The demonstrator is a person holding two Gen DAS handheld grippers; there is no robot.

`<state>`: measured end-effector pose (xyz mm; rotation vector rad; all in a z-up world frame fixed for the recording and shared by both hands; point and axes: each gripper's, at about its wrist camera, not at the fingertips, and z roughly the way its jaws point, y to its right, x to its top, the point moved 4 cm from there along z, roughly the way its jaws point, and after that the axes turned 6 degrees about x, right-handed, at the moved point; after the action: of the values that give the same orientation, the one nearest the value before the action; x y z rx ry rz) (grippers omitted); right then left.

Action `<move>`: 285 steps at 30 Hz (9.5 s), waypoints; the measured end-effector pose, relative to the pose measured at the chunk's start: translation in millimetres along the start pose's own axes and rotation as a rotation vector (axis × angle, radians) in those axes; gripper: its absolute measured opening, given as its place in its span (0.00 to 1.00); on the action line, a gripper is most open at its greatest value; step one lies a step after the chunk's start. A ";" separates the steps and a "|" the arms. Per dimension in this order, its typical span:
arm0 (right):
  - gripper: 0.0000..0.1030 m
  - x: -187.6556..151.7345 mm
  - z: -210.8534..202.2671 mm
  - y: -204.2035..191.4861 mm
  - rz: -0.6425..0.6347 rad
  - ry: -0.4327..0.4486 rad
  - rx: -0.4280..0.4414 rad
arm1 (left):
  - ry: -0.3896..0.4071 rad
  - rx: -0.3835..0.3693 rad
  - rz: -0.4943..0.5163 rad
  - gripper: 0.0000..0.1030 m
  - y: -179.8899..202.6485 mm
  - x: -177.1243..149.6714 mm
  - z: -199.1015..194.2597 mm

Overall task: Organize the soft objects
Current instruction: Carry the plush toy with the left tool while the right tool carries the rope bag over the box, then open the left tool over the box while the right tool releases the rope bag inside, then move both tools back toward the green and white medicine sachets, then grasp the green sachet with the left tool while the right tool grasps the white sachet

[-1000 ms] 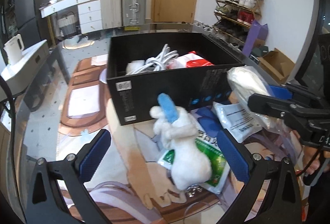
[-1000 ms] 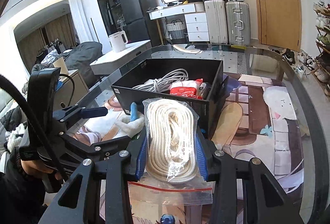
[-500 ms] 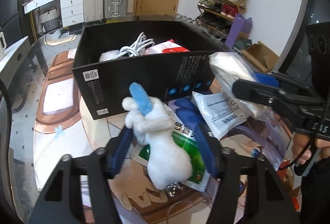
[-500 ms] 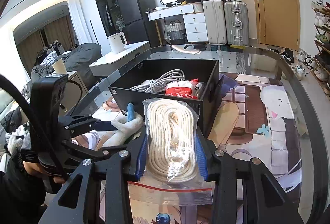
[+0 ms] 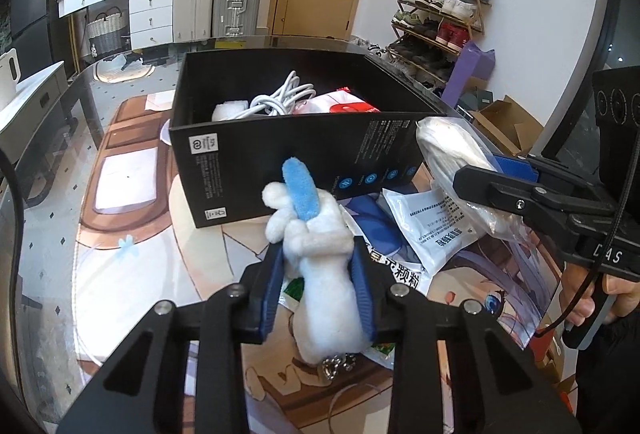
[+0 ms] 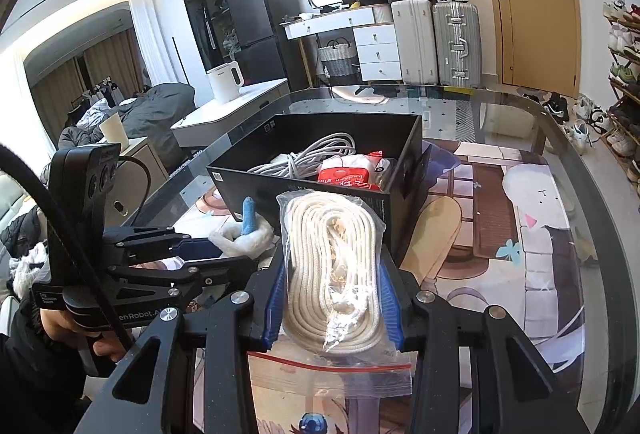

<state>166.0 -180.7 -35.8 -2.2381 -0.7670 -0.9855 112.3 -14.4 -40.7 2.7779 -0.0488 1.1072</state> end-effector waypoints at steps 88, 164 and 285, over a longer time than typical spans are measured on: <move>0.40 99.8 30.4 -0.9 -0.114 0.027 -0.094 | 0.246 0.053 0.037 0.30 -33.0 107.9 -13.1; 0.99 42.5 14.2 12.4 -0.074 -0.055 -0.146 | 0.231 0.136 -0.019 1.00 -25.4 67.2 -33.4; 0.61 -24.7 33.3 24.2 -0.048 -0.265 -0.101 | -0.078 -0.012 0.288 0.52 51.1 -0.4 10.0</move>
<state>184.0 -180.7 -80.4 -2.4816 -0.9055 -0.7723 114.5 -66.4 -41.7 2.8657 -0.4752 1.0502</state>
